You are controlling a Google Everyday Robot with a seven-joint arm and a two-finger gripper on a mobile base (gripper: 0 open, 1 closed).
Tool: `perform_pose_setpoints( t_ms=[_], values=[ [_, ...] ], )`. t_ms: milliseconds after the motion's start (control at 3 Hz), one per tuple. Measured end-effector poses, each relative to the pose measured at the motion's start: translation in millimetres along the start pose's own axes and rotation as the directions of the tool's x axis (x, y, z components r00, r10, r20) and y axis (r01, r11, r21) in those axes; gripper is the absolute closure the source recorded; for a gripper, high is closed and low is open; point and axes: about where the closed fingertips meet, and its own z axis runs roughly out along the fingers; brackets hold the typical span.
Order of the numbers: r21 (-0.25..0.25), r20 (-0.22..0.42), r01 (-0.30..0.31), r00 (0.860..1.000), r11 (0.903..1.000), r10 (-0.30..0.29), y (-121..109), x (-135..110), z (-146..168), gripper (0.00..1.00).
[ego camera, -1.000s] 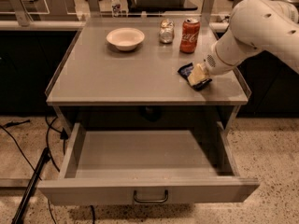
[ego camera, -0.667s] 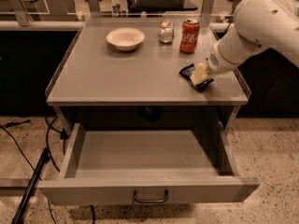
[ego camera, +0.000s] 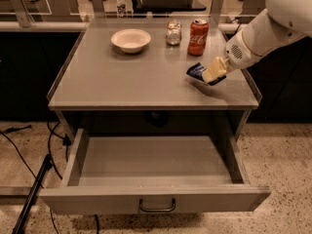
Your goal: Place rxbar blueberry into top drawer
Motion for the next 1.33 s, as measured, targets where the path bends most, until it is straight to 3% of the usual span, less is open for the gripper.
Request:
perform_pose_setpoints(
  t_ms=[333,667,1000,1333],
  values=[
    [-0.049,0.028,0.056,0.998,0.9972,-0.055,4.5,-3.2,-12.9,1.00],
    [-0.049,0.028,0.056,0.998,0.9972,-0.055,4.5,-3.2,-12.9,1.00],
    [-0.068,0.023,0.092,0.996,0.9934,-0.091,8.3,1.9,-7.9,1.00],
    [-0.128,0.028,0.150,0.989,0.9805,-0.147,14.2,13.9,4.8,1.00]
  ],
)
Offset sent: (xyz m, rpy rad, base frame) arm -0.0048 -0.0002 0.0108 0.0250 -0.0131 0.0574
